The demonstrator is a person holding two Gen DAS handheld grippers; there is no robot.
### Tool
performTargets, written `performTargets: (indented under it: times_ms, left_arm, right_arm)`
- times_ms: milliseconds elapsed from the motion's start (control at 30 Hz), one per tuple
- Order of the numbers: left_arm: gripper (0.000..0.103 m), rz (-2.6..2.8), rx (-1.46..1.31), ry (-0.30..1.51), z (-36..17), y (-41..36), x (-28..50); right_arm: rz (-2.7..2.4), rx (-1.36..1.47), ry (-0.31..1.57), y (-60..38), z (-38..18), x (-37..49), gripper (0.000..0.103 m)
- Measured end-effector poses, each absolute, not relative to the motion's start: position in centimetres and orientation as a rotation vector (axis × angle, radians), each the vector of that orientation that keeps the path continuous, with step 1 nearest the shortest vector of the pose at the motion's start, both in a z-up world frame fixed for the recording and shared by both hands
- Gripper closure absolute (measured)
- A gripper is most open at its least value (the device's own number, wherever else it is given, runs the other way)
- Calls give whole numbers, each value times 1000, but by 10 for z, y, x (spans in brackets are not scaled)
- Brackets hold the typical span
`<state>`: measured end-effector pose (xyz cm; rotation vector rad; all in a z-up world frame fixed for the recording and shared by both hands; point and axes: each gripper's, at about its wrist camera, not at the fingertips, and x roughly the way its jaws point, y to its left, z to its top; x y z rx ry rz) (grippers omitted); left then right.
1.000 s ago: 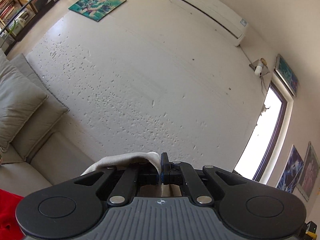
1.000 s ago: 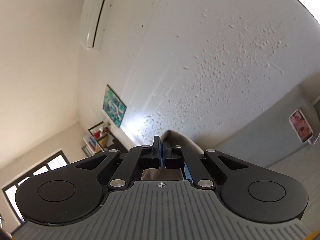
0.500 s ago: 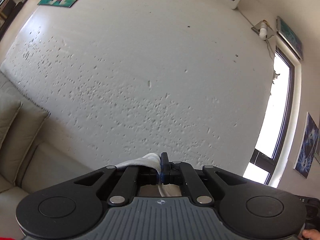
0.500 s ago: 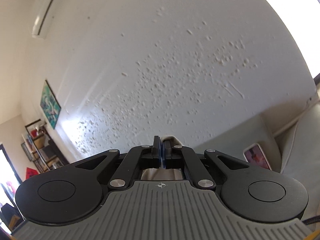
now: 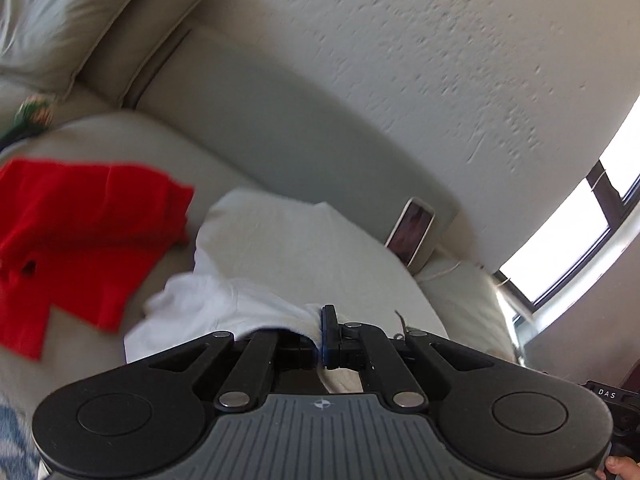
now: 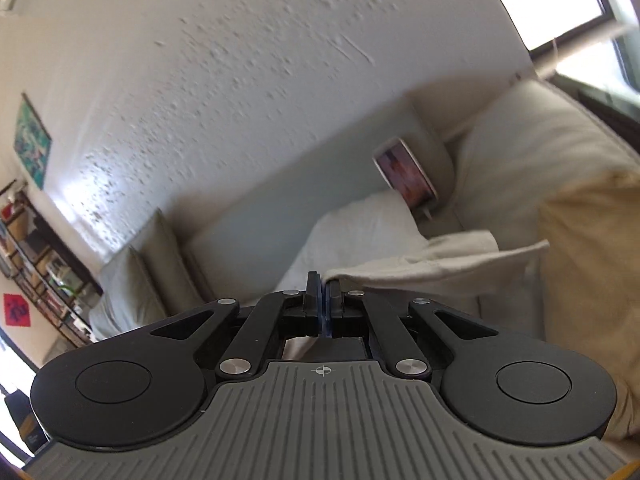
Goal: Fold clothes
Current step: 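Grasp the sweatshirt with the right gripper while the left gripper lifts it, then lay the sweatshirt flat on the sofa and open both grippers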
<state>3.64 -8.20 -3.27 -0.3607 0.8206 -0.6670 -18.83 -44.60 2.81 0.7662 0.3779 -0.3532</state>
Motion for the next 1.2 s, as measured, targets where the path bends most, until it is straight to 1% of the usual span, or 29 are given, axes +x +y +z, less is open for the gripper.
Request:
performTargets:
  times_ms: [67, 167, 367, 467, 533, 567, 600, 633, 667, 700, 733, 767, 800, 833, 900, 933, 967, 1000, 1033, 1133, 1200]
  left_arm:
    - [103, -627, -314, 894, -56, -83, 34]
    - [103, -591, -248, 974, -76, -83, 27]
    - [103, -535, -101, 1027, -88, -87, 18]
    - [97, -502, 7, 1045, -95, -95, 14]
    - [88, -495, 82, 1038, -92, -102, 8]
    - [79, -488, 118, 1042, -88, -106, 3]
    - [68, -473, 155, 1046, -83, -108, -4]
    - [64, -450, 185, 1044, -75, -109, -11]
    - [63, -440, 201, 1023, -66, -109, -19]
    - [59, -441, 203, 990, -56, -106, -26]
    - [58, -441, 198, 958, -48, -104, -31]
    - [58, -450, 181, 925, -41, -102, -34]
    - [59, -473, 154, 899, -37, -102, -35]
    - [59, -501, 126, 880, -35, -103, -34]
    - [62, -564, 101, 869, -44, -118, -28]
    - [64, -577, 107, 885, -52, -126, -25]
    - [73, -588, 114, 905, -62, -135, -22]
    - [79, -598, 122, 928, -73, -144, -20]
    - [81, -605, 129, 942, -83, -152, -18]
    - [82, -599, 189, 914, -102, -168, -19]
    - [81, -569, 254, 981, -116, -173, -16]
  right_arm:
    - [-376, 769, 471, -442, -6, -189, 102]
    - [-395, 760, 610, -435, -47, -187, 102]
    - [-433, 674, 766, -418, -74, -191, 102]
    - [-440, 637, 846, -415, -79, -189, 101]
    - [-445, 612, 899, -412, -83, -187, 90]
    - [-447, 599, 925, -411, -84, -187, 86]
    - [-449, 586, 951, -410, -86, -186, 68]
    - [-451, 573, 978, -408, -88, -185, 59]
    - [-454, 553, 989, -404, -82, -186, 56]
    - [-462, 532, 989, -401, -74, -189, 51]
    - [-471, 510, 987, -397, -66, -192, 48]
    - [-464, 498, 964, -394, -56, -196, 47]
    - [-445, 492, 924, -392, -46, -200, 43]
    - [-424, 492, 891, -391, -39, -202, 42]
    - [-370, 485, 847, -388, -32, -196, 44]
    - [-346, 475, 838, -385, -35, -189, 49]
    - [-325, 454, 846, -380, -42, -179, 56]
    - [-304, 431, 856, -375, -49, -169, 72]
    - [-284, 409, 866, -370, -57, -158, 83]
    - [-243, 365, 916, -357, -81, -131, 84]
    - [-267, 322, 952, -352, -97, -120, 84]
